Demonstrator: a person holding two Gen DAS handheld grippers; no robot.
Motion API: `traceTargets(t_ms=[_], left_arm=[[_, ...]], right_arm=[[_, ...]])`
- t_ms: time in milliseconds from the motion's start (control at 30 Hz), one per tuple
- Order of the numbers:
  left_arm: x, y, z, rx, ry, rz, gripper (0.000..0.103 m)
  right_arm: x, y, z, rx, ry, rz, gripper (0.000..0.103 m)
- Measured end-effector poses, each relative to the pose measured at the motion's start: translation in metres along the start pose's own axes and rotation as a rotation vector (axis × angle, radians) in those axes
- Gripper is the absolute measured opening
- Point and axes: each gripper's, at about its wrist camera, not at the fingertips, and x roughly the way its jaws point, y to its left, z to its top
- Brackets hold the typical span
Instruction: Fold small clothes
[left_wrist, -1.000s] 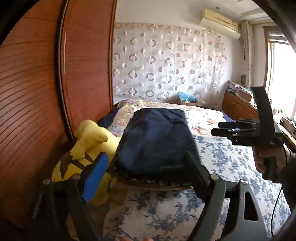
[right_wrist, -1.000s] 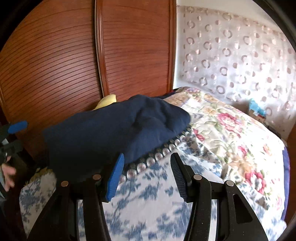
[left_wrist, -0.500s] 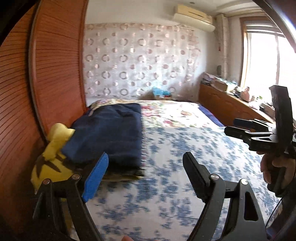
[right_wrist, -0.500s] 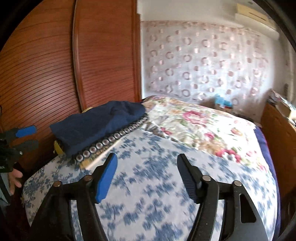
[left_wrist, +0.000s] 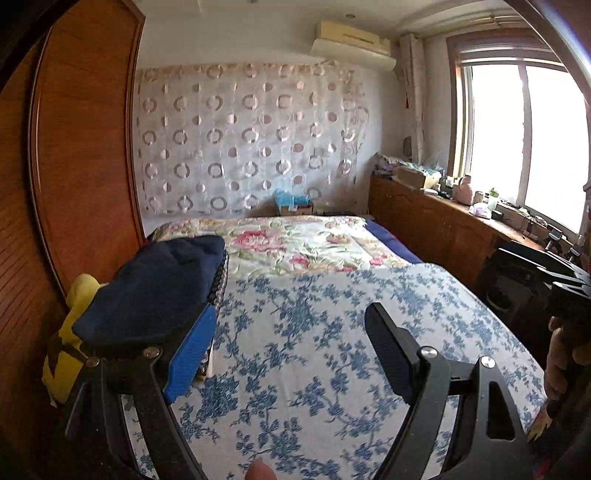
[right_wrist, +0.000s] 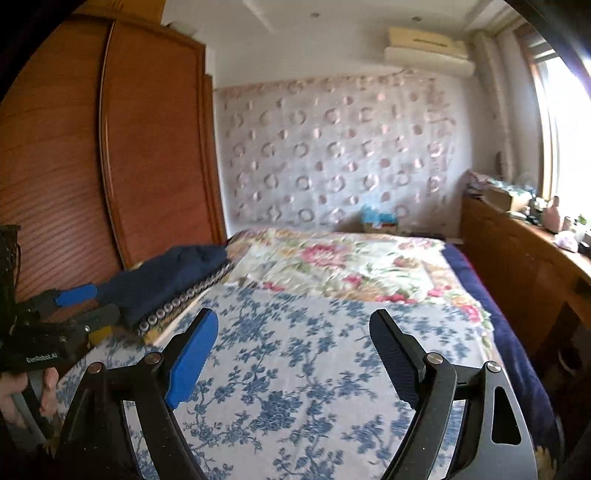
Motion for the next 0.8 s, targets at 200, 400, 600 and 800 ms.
traceTargets(t_ms=[200,400,600,800], left_arm=[[-0.008,-0.011,0.008,0.013,-0.018,0.004,0.083],[-0.014,-0.015,0.006,-0.003,-0.029,-0.01,0.083],[-0.014,-0.016,0.005,-0.001,-0.032,-0.008,0.083],[-0.015,-0.015,0.005,0.001,-0.032,-0.001,0.083]], right_arm=[[-0.033,0.0,0.0,0.024,-0.054,-0.041,0.085],[-0.016,0.013,-0.017,0.024,-0.057,-0.059,0.085],[-0.01,0.01,-0.016,0.032,-0.052,-0.061,0.085],[-0.005,0.001,-0.014,0.04,-0.045,-0.07,0.085]])
